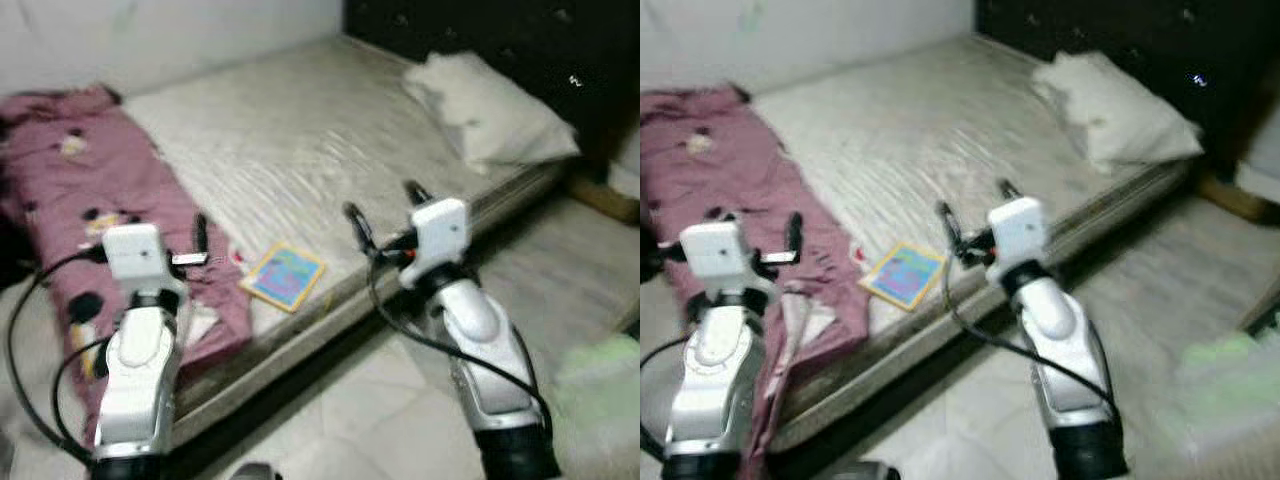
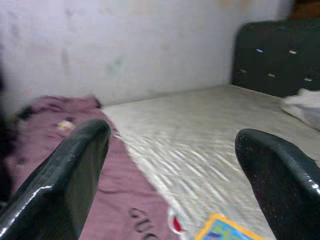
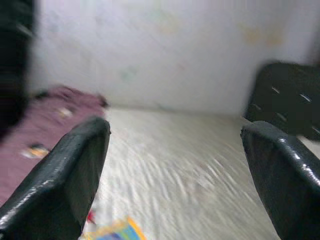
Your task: Clean up the room
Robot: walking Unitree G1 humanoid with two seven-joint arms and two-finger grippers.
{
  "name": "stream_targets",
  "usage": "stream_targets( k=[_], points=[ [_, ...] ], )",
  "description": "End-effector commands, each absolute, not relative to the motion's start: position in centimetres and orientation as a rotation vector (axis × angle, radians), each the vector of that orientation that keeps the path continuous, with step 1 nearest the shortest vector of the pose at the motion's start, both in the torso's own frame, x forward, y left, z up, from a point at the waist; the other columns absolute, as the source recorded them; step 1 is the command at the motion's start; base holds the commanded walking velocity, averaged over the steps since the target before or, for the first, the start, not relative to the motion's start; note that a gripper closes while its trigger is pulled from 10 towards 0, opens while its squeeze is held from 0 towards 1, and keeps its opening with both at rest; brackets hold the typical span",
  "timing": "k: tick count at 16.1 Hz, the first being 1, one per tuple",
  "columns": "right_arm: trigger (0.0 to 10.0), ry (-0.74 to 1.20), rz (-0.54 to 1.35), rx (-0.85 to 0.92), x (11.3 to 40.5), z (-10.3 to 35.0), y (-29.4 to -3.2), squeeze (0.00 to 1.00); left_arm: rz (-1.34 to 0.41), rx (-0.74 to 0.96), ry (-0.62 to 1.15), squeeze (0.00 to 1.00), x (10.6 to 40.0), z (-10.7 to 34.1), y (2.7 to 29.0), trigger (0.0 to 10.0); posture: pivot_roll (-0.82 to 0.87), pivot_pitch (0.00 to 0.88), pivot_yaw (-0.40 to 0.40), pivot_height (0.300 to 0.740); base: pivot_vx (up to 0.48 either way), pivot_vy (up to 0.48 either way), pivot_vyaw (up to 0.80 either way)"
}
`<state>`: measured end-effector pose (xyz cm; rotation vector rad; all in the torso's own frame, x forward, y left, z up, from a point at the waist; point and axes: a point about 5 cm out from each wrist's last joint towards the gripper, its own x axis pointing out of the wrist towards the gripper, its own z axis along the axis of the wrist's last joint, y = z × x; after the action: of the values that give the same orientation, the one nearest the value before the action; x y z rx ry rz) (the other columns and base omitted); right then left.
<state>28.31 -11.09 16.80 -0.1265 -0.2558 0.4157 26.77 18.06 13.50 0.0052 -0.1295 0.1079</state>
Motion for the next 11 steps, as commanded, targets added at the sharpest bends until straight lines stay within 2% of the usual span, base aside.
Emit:
stream_targets(
  k=[1, 6, 11],
  points=[
    [10.0, -0.253, 0.376, -0.142, 28.4, 16.9, -11.8, 0.0, 0.089, 0.014, -0.155, 0.0, 26.7, 14.0, 17.5, 10.0, 0.0, 0.0, 0.026, 0.74, 0.0, 0.0, 0.8],
    [10.0, -0.199, 0.279, -0.085, 28.8, 16.0, -12.0, 0.0, 0.083, 0.013, -0.144, 0.0, 26.6, 13.7, 17.4, 10.0, 0.0, 0.0, 0.023, 0.74, 0.0, 0.0, 0.8],
    [10.0, -0.185, 0.27, -0.081, 28.7, 15.6, -11.9, 0.0, 0.06, 0.011, -0.136, 0.0, 26.3, 13.5, 17.0, 10.0, 0.0, 0.0, 0.026, 0.74, 0.0, 0.0, 0.8]
  ],
)
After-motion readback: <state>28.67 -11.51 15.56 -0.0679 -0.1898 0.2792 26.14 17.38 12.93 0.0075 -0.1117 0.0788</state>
